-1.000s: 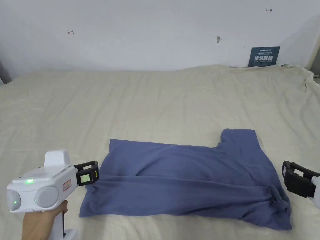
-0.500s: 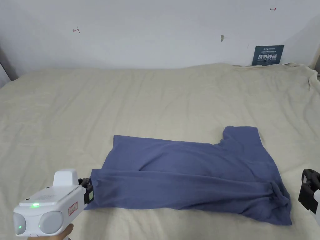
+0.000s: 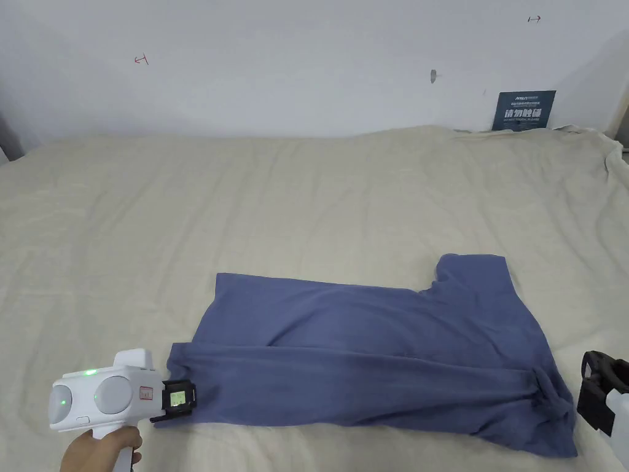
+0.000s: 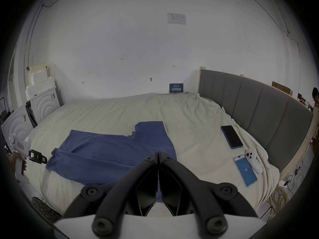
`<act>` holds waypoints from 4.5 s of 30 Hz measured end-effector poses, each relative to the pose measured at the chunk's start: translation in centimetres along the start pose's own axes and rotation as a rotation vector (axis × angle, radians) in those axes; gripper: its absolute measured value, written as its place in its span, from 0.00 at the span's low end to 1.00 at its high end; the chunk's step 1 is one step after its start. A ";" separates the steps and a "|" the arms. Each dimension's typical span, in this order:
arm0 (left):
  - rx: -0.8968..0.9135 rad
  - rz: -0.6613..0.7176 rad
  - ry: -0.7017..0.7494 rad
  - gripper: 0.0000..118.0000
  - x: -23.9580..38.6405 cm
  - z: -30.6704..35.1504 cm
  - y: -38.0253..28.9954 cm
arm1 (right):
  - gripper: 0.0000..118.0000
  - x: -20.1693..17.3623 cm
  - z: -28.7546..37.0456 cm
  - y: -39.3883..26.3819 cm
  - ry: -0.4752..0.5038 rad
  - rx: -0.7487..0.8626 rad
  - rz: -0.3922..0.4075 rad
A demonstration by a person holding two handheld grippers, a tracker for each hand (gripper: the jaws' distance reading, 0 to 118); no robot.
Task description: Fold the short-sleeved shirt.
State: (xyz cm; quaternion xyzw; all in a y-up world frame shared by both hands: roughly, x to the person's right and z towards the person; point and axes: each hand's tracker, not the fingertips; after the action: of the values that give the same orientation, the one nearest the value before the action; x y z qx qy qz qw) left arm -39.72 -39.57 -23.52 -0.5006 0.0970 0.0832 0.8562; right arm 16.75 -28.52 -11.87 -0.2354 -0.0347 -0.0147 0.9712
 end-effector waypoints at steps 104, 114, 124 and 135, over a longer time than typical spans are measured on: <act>0.590 -0.090 -0.104 0.00 6.7 15.2 -2.7 | 0.00 -1.9 3.1 2.7 -0.004 0.106 0.060; 0.350 -0.128 -0.114 0.00 6.5 6.8 6.1 | 0.00 -2.9 -1.3 4.5 0.024 0.076 0.069; 0.106 -0.100 -0.050 0.65 5.0 -4.5 13.2 | 0.00 -3.7 -6.3 4.4 0.012 0.009 0.054; -0.062 -0.127 -0.057 0.26 6.0 -11.8 14.0 | 0.00 -4.0 -10.2 2.1 -0.008 -0.098 0.038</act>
State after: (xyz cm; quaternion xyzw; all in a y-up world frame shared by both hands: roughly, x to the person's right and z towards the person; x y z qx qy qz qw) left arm -38.28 -42.86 -42.46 -0.5294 0.0379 0.0461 0.8462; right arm 13.46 -31.25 -22.22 -0.2833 -0.0334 0.0030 0.9584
